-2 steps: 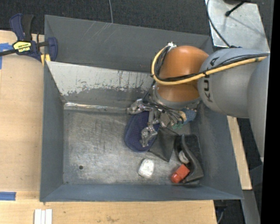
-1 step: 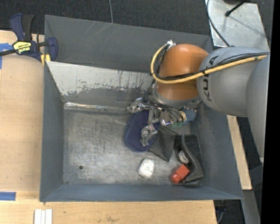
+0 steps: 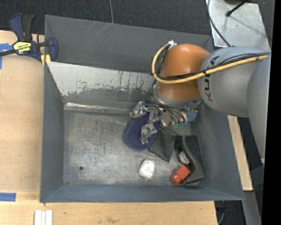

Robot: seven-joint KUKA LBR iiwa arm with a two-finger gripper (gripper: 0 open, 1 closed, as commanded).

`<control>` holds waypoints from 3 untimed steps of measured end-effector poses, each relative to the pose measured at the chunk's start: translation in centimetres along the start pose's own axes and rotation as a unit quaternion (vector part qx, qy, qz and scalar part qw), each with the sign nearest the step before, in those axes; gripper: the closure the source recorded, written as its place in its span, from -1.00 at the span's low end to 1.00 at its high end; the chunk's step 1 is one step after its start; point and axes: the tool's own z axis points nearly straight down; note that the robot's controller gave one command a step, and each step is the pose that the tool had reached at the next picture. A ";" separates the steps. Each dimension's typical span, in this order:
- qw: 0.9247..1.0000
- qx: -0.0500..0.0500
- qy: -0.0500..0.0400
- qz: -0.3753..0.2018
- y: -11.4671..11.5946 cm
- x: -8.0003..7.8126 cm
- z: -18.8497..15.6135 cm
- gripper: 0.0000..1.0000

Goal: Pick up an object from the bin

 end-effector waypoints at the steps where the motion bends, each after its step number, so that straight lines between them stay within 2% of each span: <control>1: 1.000 0.002 -0.004 0.001 0.0 -0.2 -0.9 1.00; 2: 1.000 0.003 -0.006 0.002 -0.1 -0.4 -5.4 1.00; 3: 1.000 0.004 -0.007 0.003 -0.2 -0.6 -11.6 1.00</control>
Offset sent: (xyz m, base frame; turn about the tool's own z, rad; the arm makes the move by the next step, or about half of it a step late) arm 0.0001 -0.0002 0.0047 0.0000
